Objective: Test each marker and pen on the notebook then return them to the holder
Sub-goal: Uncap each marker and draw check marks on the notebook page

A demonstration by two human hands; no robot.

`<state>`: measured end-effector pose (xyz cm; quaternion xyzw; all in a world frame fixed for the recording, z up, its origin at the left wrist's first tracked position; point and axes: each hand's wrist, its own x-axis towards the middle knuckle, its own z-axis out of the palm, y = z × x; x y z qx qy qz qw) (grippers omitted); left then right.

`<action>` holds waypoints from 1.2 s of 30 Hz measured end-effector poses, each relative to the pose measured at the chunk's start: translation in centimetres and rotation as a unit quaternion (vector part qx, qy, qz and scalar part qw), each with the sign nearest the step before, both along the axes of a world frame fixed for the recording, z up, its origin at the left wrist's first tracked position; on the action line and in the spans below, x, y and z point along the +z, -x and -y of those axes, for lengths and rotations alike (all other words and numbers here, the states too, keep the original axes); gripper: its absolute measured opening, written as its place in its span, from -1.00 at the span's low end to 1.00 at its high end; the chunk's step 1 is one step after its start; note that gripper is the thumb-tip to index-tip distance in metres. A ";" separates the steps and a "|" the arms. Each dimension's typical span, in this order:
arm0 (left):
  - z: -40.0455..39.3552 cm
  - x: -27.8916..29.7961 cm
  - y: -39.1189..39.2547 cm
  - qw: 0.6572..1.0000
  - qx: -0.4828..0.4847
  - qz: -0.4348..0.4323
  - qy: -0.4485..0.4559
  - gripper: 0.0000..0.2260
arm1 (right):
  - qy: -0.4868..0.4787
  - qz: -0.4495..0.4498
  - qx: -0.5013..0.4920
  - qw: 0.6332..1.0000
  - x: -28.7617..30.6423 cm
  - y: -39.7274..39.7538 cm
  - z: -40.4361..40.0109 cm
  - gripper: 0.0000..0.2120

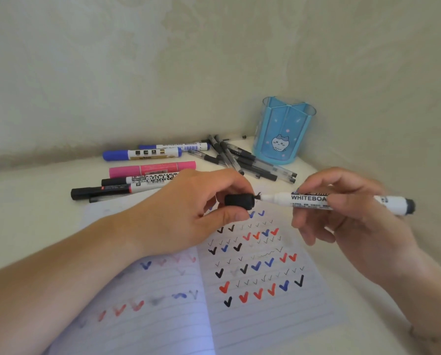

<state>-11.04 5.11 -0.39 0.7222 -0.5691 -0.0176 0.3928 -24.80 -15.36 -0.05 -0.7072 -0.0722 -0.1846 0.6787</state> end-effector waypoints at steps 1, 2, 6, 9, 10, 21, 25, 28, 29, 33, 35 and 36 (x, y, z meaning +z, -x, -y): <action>0.0 0.0 0.1 1.000 -0.006 -0.010 0.001 -0.83 | 0.009 -0.005 0.005 1.000 0.0 0.0 -0.2 -0.80; 0.1 0.0 0.1 1.000 -0.012 -0.018 0.000 -0.83 | 0.018 -0.007 0.012 1.000 0.0 0.1 -0.4 -0.80; 0.1 0.0 0.3 0.999 -0.030 -0.008 -0.011 -0.83 | 0.038 -0.023 0.018 0.999 0.0 0.1 -1.3 -0.86; 0.2 -0.1 0.5 0.997 -0.050 -0.057 -0.003 -0.82 | 0.028 -0.014 0.021 0.999 -0.2 -0.1 -1.6 -0.76; 0.2 -0.2 0.5 0.995 -0.055 -0.079 0.001 -0.83 | 0.028 -0.006 0.018 0.999 -0.3 -0.1 -1.8 -0.73; 0.3 0.0 1.1 0.979 -0.082 -0.184 0.020 -0.91 | 0.043 0.051 0.014 0.998 -0.9 -0.1 -3.1 -0.73; 0.6 -0.2 0.9 0.977 -0.090 -0.193 0.009 -0.93 | 0.066 0.061 0.012 0.996 -0.8 -0.5 -2.5 -0.73; 0.5 -0.2 0.1 0.980 -0.063 -0.189 0.030 -0.94 | 0.107 0.071 -0.006 0.992 0.3 -0.2 -0.9 -0.68; 0.4 -0.2 -0.3 0.984 -0.042 -0.170 0.039 -0.91 | 0.107 0.078 -0.024 0.991 0.7 0.1 -0.1 -0.65; -0.2 0.2 -0.8 0.996 0.036 0.070 0.029 -0.87 | 0.203 0.046 -0.138 0.968 1.1 0.5 0.6 -0.76; -0.1 0.0 -0.4 0.993 0.013 0.117 0.004 -0.87 | 0.340 0.012 -0.162 0.926 0.3 0.5 -0.3 -0.76; 0.0 -0.2 -0.3 0.993 0.003 0.122 -0.009 -0.86 | 0.399 0.006 -0.173 0.900 0.0 0.4 -0.8 -0.76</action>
